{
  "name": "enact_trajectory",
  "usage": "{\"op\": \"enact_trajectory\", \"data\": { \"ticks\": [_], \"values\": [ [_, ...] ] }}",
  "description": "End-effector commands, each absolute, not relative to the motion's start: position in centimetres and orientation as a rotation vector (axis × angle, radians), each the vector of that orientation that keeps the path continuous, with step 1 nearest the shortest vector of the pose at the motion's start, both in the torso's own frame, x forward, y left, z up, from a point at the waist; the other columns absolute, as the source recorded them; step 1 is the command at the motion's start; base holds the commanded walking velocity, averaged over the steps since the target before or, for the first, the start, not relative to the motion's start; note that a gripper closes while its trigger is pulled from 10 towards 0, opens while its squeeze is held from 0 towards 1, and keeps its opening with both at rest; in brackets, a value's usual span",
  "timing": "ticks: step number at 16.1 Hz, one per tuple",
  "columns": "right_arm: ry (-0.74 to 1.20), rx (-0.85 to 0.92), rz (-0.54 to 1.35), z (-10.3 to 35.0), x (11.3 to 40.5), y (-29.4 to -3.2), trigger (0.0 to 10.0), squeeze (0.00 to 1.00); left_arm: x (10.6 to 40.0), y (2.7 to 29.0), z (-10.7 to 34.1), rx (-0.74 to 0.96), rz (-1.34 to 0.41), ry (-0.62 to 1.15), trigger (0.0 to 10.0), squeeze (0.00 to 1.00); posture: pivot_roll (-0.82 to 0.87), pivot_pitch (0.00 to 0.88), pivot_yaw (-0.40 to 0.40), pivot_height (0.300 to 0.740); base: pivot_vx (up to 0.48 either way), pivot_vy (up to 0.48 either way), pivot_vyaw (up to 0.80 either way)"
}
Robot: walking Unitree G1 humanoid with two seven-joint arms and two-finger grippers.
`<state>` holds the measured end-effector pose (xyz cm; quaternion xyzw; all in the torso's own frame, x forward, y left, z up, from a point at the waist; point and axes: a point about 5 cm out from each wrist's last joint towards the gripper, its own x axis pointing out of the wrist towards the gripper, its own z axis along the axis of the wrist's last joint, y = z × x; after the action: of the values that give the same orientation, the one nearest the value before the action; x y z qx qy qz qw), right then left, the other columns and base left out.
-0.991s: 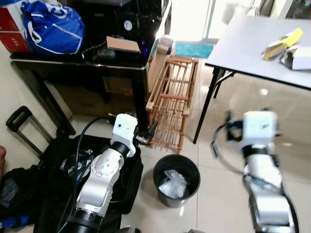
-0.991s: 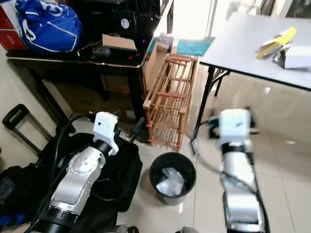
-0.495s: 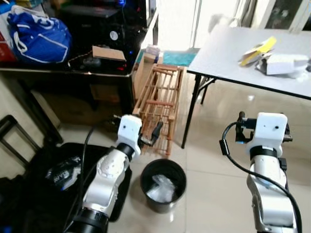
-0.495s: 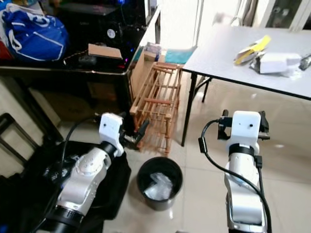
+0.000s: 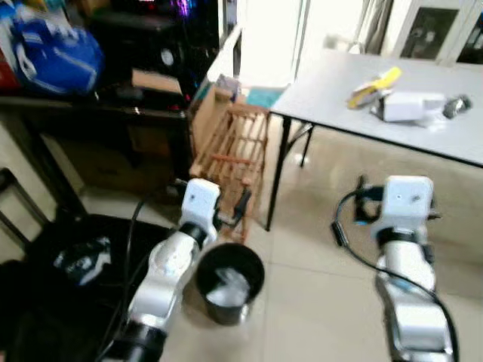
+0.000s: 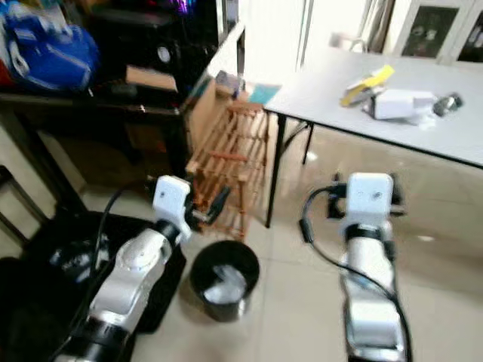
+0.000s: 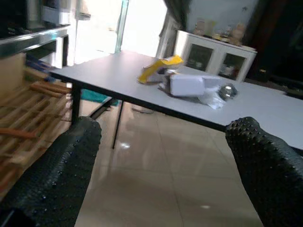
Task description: Picking trash to rubbish bin
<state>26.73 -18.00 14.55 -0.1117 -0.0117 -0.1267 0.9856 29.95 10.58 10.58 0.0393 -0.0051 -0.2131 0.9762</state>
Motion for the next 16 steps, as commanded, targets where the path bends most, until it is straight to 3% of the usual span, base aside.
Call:
{"op": "enact_trajectory", "data": {
  "ticks": [1, 16],
  "values": [
    [-0.036, -0.225, -0.265, 15.02, 26.81, -18.33, 10.0, 0.0, 30.03, 10.46, 10.72, 0.08, -0.43, -0.015, 10.0, 0.0, -0.07, 0.033, 0.022, 0.74, 0.0, -0.424, 0.0],
    [-0.037, -0.215, -0.259, 15.13, 26.91, -17.84, 10.0, 0.0, 30.4, 10.15, 10.58, 0.088, -0.426, -0.005, 10.0, 0.0, -0.07, 0.046, 0.027, 0.74, 0.0, -0.421, 0.0]
  ]
}}
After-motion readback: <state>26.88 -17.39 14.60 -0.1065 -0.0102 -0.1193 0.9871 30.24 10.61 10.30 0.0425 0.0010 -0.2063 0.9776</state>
